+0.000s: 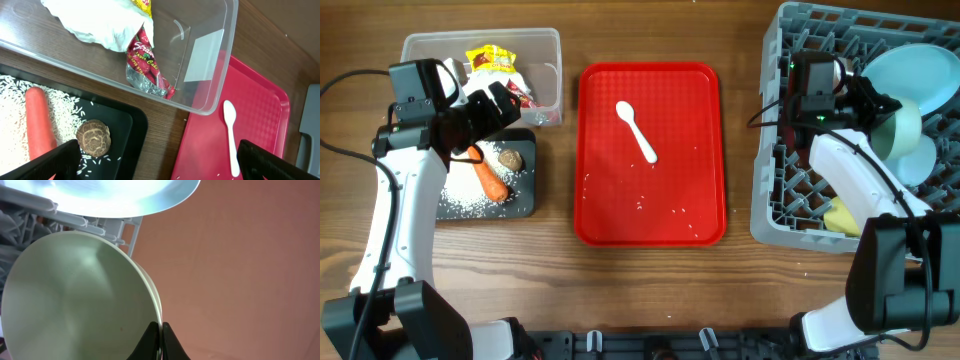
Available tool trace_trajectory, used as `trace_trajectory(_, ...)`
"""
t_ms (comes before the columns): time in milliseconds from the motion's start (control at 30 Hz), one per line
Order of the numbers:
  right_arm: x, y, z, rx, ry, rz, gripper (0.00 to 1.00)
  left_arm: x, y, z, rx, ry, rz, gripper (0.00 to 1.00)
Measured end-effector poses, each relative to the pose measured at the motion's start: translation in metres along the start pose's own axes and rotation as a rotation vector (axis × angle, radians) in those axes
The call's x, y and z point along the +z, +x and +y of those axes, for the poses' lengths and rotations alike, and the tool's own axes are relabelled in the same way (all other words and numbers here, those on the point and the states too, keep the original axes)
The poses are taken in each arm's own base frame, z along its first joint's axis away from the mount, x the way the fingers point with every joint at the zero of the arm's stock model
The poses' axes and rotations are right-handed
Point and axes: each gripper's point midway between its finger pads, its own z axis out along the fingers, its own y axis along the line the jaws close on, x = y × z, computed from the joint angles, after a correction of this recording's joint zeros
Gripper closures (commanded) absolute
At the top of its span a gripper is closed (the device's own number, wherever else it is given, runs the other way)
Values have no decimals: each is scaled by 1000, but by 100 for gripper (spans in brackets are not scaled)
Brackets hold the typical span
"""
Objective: Sort waste into correct bins and load items into the dishwasher rack
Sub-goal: 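Carry the green bowl with the right gripper and set it in the rack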
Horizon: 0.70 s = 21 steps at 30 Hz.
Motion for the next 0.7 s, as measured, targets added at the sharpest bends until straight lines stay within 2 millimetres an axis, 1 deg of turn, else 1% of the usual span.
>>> trace_trajectory(67, 1, -4, 3, 4, 0, -4, 96, 0, 0, 0, 0, 0, 0, 0)
trace_trajectory(200, 3, -16, 17, -33, -2, -8, 96, 0, 0, 0, 0, 0, 0, 0)
trace_trajectory(333, 4, -27, 17, 15, 13, -21, 95, 0, 0, 0, 0, 0, 0, 0)
trace_trajectory(367, 4, -31, 15, 41, 21, -26, 62, 0, 0, 0, 0, 0, 0, 0)
trace_trajectory(433, 4, -36, 8, 95, 42, -33, 4, 0, 0, 0, 0, 0, 0, 0)
trace_trajectory(467, 3, -39, 1, 123, 58, -37, 0, 0, 0, 0, 0, 0, 1, 0)
trace_trajectory(500, 2, -40, -2, 111, 67, -37, 0, 0, 0, 0, 0, 0, 0, 0)
trace_trajectory(600, -11, -49, -17, 188, 101, -72, 0, 0, 0, 0, 0, 0, -1, 0)
trace_trajectory(633, -17, -52, -20, 199, 109, -88, 0, 0, 0, 0, 0, 0, 0, 0)
trace_trajectory(700, -26, -58, -20, 172, 113, -113, 0, 0, 0, 0, 0, 0, 0, 0)
